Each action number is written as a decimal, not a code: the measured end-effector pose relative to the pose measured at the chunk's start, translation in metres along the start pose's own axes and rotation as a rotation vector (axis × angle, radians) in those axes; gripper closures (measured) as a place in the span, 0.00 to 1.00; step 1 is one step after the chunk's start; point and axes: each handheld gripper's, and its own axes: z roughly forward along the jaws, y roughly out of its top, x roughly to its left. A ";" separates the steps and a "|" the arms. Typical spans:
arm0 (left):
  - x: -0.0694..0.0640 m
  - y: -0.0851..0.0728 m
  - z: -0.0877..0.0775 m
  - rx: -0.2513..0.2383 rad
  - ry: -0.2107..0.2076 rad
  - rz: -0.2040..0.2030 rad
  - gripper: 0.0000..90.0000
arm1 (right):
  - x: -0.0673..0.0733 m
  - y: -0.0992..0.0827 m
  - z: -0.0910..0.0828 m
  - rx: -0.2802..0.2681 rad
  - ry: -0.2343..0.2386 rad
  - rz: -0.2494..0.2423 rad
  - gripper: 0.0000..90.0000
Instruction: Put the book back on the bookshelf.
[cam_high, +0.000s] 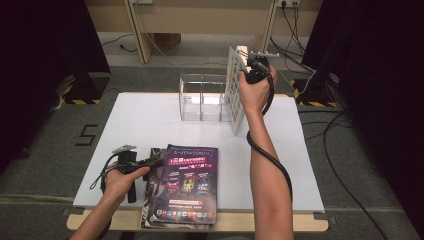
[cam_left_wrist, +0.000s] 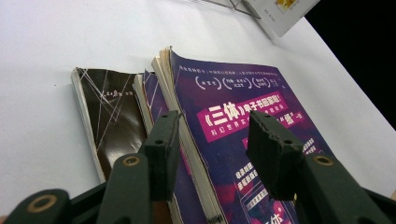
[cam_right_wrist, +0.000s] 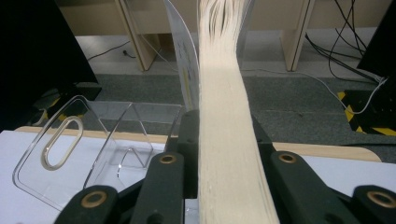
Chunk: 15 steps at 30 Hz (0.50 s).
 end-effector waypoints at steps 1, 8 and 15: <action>0.000 0.000 0.000 0.001 0.000 0.002 0.59 | 0.000 0.000 0.001 -0.002 0.001 0.005 0.83; 0.000 0.000 0.000 -0.002 0.001 0.001 0.59 | 0.000 -0.005 0.010 -0.014 -0.009 0.001 0.82; -0.002 -0.001 0.001 0.001 -0.002 0.005 0.59 | -0.004 -0.011 0.008 -0.035 -0.020 -0.018 0.81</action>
